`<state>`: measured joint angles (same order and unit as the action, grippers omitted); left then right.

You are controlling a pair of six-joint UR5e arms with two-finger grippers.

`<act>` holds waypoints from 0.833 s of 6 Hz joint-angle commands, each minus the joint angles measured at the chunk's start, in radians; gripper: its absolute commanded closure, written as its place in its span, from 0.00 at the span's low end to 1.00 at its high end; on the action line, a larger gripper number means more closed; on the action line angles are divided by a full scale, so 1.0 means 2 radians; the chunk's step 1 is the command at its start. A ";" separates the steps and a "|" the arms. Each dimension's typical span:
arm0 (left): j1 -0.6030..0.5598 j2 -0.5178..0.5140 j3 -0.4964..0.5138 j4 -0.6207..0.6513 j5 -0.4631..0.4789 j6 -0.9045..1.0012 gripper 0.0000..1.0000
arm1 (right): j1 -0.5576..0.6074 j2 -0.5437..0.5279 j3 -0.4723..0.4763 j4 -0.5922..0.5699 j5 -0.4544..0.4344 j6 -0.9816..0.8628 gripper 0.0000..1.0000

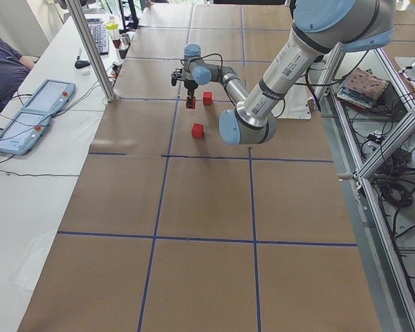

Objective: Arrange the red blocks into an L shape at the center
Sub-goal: 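Carry the cube with the left gripper to just beyond the placed cube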

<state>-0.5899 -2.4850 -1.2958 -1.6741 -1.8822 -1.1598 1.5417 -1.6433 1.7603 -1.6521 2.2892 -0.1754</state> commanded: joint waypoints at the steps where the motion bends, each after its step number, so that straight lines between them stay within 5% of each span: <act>1: 0.017 -0.031 0.037 -0.001 -0.001 0.000 0.71 | 0.000 0.000 0.000 0.000 0.000 0.005 0.00; 5: 0.031 -0.034 0.037 -0.001 -0.001 0.002 0.71 | 0.000 0.001 0.000 -0.001 0.000 0.004 0.00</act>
<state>-0.5292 -2.5518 -1.2227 -1.6766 -1.8837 -1.1571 1.5417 -1.6403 1.7589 -1.6536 2.2883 -0.1661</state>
